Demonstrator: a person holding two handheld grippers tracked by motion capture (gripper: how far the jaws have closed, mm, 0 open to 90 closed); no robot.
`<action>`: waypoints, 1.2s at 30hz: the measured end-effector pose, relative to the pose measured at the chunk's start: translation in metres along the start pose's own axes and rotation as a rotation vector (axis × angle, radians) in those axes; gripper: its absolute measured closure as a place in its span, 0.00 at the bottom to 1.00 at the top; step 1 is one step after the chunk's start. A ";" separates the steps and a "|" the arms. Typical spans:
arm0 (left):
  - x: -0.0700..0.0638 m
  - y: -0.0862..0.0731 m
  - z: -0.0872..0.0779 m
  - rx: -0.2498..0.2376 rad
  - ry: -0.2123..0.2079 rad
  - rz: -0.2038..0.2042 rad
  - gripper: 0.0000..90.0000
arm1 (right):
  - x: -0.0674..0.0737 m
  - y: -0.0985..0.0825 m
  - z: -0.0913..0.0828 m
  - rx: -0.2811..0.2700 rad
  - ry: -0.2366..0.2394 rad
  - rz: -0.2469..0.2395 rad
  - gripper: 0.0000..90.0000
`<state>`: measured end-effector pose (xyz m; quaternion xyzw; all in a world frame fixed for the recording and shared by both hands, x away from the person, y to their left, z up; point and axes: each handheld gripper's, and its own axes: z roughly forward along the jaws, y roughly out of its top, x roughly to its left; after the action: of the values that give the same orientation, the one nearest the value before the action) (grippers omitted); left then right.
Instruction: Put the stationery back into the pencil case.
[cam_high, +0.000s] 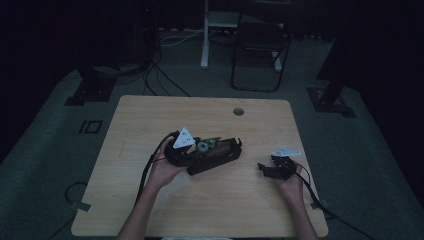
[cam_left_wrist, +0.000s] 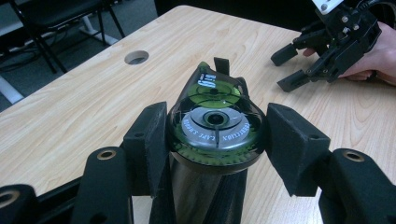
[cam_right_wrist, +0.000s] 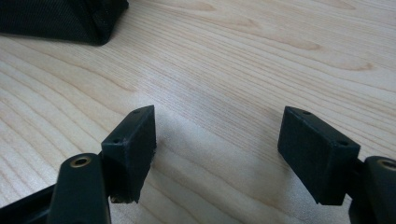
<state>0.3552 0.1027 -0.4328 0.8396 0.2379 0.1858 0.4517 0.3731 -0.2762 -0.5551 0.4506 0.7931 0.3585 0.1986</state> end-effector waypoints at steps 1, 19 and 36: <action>0.000 0.000 0.001 0.002 0.000 0.001 0.46 | 0.000 0.000 0.000 -0.002 -0.001 -0.002 0.31; 0.003 0.000 0.015 0.016 -0.013 -0.007 0.46 | 0.000 0.000 0.000 -0.003 -0.001 -0.002 0.31; 0.007 -0.005 0.034 0.053 -0.022 -0.012 0.46 | 0.000 0.000 0.000 -0.002 -0.001 -0.001 0.31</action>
<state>0.3775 0.0865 -0.4545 0.8518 0.2428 0.1675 0.4330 0.3732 -0.2762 -0.5553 0.4501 0.7929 0.3589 0.1995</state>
